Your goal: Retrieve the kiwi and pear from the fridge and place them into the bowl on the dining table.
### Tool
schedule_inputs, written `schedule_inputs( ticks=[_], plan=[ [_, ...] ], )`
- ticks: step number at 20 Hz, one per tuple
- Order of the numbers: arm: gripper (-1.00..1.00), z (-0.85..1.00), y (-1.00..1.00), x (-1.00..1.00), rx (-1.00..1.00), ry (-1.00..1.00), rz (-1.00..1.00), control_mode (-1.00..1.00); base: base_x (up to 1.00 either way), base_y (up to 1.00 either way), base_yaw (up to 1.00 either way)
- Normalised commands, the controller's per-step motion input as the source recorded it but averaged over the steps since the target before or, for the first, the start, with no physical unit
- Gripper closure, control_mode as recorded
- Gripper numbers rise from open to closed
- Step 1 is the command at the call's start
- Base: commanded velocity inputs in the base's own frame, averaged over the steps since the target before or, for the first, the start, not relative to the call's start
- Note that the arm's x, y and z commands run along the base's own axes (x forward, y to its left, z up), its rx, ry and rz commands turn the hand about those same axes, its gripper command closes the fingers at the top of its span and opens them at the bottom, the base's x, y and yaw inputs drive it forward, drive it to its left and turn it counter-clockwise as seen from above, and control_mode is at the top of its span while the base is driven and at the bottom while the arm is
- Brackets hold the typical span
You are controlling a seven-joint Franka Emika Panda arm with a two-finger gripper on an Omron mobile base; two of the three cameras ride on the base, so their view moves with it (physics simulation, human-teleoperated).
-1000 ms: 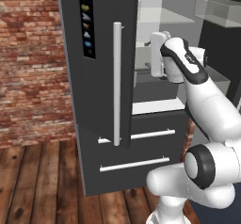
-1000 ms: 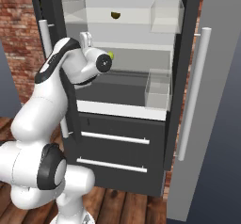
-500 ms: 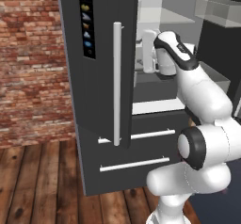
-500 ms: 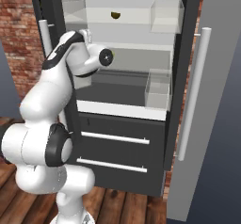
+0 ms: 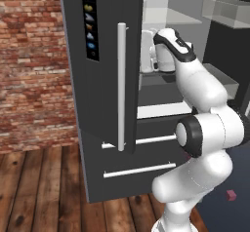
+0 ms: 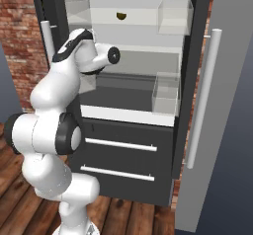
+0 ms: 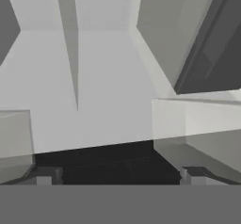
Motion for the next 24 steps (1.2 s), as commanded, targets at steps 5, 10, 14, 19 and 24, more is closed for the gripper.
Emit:
schedule_inputs(
  ticks=[5, 10, 14, 19, 24],
  plan=[
    [-1.00, -0.23, 0.60, 0.00, 0.00, 0.00, 0.10, -1.00, 0.00, 0.00, 0.00],
    [-1.00, -0.08, 0.77, 0.00, 0.00, 0.00, 0.09, -1.00, 0.00, 0.00, 0.00],
    [-1.00, 0.00, 0.84, -0.13, 0.00, 0.00, 0.08, -1.00, 0.00, 0.00, 0.00],
    [-1.00, 0.00, 0.97, -0.77, 0.00, -0.03, 0.10, -1.00, 0.00, 0.00, 0.00],
    [-1.00, 0.00, 1.00, -1.00, 0.00, -0.04, 0.13, -1.00, 0.00, 0.00, 0.00]
  ],
)
